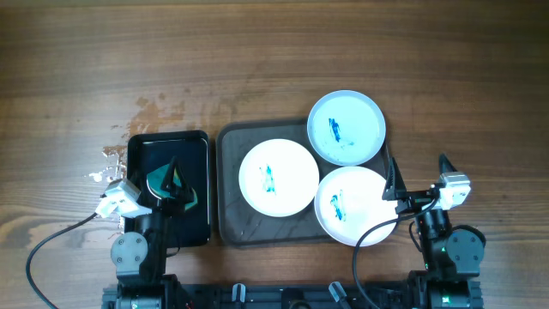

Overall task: Clean dirty plates on tray and stack at the side
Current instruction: 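Move the left gripper down toward the green sponge in the black tray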

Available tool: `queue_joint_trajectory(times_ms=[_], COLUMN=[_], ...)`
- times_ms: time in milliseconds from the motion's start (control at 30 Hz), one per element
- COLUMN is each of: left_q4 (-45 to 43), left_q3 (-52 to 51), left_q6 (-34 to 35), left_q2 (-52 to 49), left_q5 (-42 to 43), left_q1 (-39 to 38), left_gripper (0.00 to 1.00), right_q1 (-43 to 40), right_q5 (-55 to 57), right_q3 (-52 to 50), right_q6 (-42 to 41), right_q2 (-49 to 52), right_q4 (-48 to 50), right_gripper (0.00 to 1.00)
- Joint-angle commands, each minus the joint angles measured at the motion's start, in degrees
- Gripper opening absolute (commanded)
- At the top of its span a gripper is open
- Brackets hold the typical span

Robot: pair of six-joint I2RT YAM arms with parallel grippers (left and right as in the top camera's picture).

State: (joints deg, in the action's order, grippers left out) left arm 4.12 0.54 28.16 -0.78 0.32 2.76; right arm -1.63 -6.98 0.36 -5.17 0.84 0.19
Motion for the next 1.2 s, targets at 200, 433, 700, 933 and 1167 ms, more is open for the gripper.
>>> queue_joint_trajectory(times_ms=[200, 433, 700, 933, 1167], left_q4=[0.22, 0.22, -0.07, -0.04, -0.07], left_q3=[-0.20, -0.20, -0.20, -0.22, -0.22], left_q6=[-0.90, -0.90, -0.94, -22.95, -23.67], left_q2=[0.39, 0.39, 0.39, 0.39, 0.39], left_q5=[0.26, 0.26, -1.73, -2.12, -2.10], left_q1=[0.42, 0.42, 0.42, 0.42, 0.42], left_gripper=[1.00, 1.00, 1.00, 1.00, 1.00], right_q1=[-0.26, -0.26, -0.26, -0.26, -0.26], right_q5=[0.98, 0.96, 0.96, 0.96, 0.96], right_q3=[-0.07, -0.07, -0.07, -0.07, -0.07], right_q6=[-0.85, -0.83, -0.85, -0.83, -0.83], right_q2=[-0.17, -0.20, -0.17, -0.20, -0.17], right_q4=[0.13, 0.13, 0.13, 0.13, 0.13], right_gripper=[1.00, 1.00, 1.00, 1.00, 1.00])
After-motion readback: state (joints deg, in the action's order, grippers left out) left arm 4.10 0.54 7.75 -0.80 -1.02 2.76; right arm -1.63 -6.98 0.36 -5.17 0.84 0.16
